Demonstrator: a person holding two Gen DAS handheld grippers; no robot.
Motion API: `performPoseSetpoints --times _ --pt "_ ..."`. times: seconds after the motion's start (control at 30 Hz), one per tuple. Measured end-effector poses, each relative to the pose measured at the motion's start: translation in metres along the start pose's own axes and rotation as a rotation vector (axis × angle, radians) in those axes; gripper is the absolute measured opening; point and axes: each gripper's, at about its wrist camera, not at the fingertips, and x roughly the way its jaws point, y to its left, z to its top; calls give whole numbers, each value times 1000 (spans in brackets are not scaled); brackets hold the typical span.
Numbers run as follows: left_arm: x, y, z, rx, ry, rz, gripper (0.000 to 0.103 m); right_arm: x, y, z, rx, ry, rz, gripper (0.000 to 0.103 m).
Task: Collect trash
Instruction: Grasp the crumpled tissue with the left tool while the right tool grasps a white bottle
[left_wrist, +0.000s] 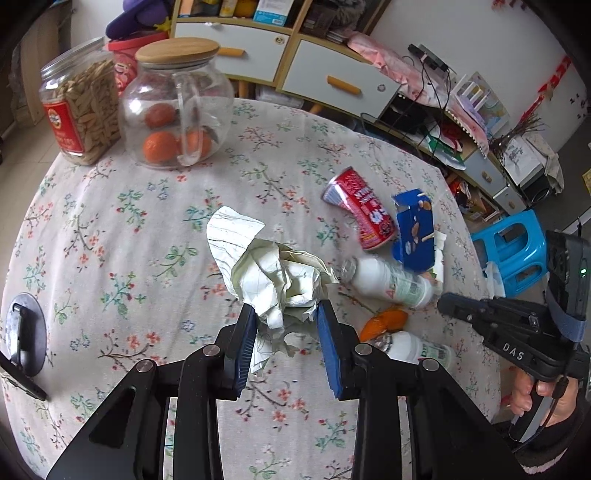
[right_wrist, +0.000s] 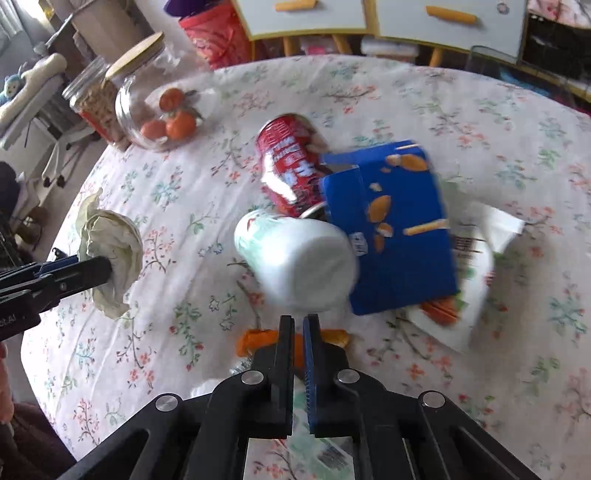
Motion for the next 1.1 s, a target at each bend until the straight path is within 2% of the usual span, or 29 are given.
performPoseSetpoints --times 0.07,0.13,0.17,0.2,0.37,0.53,0.63,0.7,0.8,0.9,1.1 --pt "2 -4 1 5 2 -4 35 -2 -7 -5 5 18 -11 6" --pt "4 -9 1 8 5 -8 35 -2 -16 -10 30 38 -28 26" --pt "5 -10 2 8 6 -10 35 -3 -19 -11 36 40 -49 46" --pt "6 -11 2 9 7 -12 35 -3 -21 -12 33 36 -71 52" --pt "8 -14 1 11 13 -16 35 0 -16 -5 -12 11 -84 52" --pt "10 -6 0 -2 21 -7 35 23 6 7 -131 14 -90 52" --pt "11 2 0 -14 27 2 35 37 14 13 -189 -2 -127 58" --pt "12 6 0 -21 31 7 35 50 14 15 -189 32 -103 57" --pt "12 10 -1 -27 32 10 35 63 16 14 -214 52 -114 51" --pt "10 10 1 -27 27 7 35 62 17 16 -208 55 -99 46" --pt "4 -3 2 -8 11 -15 35 42 16 17 -153 35 -27 42"
